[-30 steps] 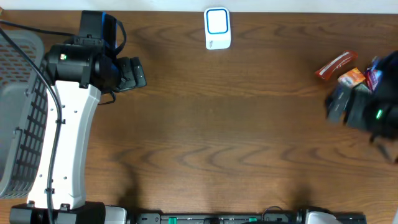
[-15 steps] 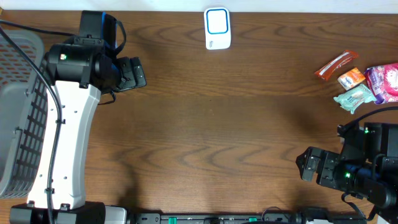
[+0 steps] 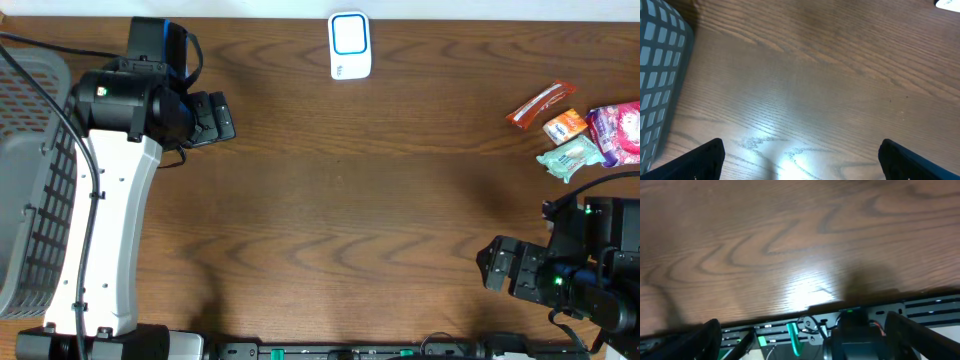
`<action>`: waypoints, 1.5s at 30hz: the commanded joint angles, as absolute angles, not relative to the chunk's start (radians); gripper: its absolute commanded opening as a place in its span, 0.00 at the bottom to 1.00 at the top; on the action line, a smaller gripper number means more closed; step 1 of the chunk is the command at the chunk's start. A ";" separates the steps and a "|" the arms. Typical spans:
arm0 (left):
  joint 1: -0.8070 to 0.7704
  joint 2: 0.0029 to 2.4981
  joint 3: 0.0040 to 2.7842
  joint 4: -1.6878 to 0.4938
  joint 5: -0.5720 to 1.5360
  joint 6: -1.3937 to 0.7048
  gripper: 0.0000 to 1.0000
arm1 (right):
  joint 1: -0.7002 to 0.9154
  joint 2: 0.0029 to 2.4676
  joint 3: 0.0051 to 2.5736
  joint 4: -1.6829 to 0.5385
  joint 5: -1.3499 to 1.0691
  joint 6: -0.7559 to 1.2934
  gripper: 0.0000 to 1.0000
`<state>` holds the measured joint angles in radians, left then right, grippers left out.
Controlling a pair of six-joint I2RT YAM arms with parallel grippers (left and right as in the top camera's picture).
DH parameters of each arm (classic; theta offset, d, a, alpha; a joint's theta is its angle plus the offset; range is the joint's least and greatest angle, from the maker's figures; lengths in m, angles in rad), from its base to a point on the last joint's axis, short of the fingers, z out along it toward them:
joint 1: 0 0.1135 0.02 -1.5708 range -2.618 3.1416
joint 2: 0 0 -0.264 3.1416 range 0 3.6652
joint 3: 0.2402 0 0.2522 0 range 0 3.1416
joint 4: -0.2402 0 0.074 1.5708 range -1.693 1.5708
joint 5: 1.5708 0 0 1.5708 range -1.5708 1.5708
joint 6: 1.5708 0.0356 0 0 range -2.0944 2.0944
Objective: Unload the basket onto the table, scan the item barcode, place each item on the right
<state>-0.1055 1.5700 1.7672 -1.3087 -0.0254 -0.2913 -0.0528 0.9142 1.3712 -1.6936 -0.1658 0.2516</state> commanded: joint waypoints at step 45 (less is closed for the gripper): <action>-0.102 1.576 1.766 -1.312 -0.026 -0.300 0.98 | 0.017 0.005 0.006 0.070 -0.110 0.136 0.99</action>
